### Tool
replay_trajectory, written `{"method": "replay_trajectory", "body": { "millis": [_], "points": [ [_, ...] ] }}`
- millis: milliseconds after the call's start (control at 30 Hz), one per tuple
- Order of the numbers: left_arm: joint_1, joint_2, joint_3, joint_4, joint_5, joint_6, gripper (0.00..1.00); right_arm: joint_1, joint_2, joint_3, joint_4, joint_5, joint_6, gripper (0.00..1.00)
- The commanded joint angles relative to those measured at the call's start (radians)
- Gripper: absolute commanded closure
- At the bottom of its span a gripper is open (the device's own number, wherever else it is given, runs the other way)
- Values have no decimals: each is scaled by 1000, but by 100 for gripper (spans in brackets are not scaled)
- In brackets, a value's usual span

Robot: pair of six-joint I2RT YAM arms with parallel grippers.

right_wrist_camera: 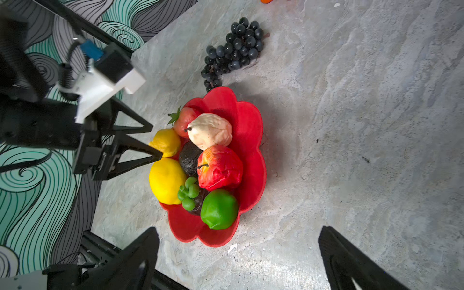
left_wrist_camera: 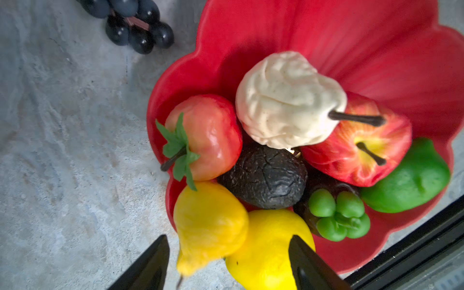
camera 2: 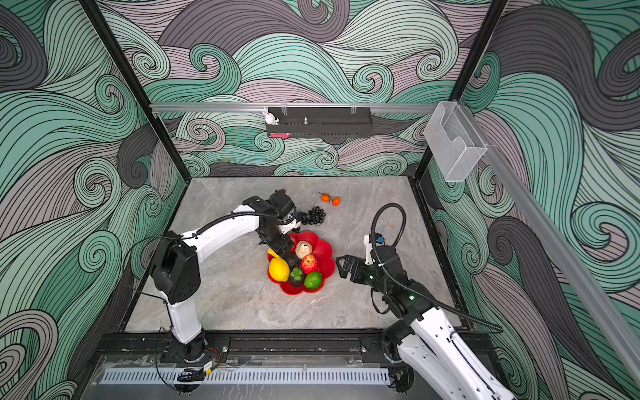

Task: Arrange fruit in a fruit bowl
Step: Place the fruit in the fruit bowl, then pick up the fruits from the top-center of the table.

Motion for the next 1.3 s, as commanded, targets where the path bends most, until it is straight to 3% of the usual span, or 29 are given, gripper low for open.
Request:
{"method": "replay_trajectory", "body": {
  "millis": [0,200,400,567,800,933,1267],
  "points": [
    [8,-40,-20,30,12,-34,20,-26,55,40,-23,-22,-48,0],
    [11,-85,-58,103,28,-85,20,-88,220,161,-23,-79,-102,3],
    [13,-166,-122,147,-23,-119,21,-88,292,211,15,-80,-109,5],
    [16,-438,-320,374,-95,-236,22,-90,387,281,33,-17,-140,10],
    [23,-903,-799,834,-280,-421,21,-90,670,467,102,27,-219,18],
    [24,-1067,-974,886,-358,-450,20,-90,839,611,124,55,-347,21],
    [23,-1400,-1239,934,-423,-355,16,-93,1192,938,116,67,-686,20]
  ]
}}
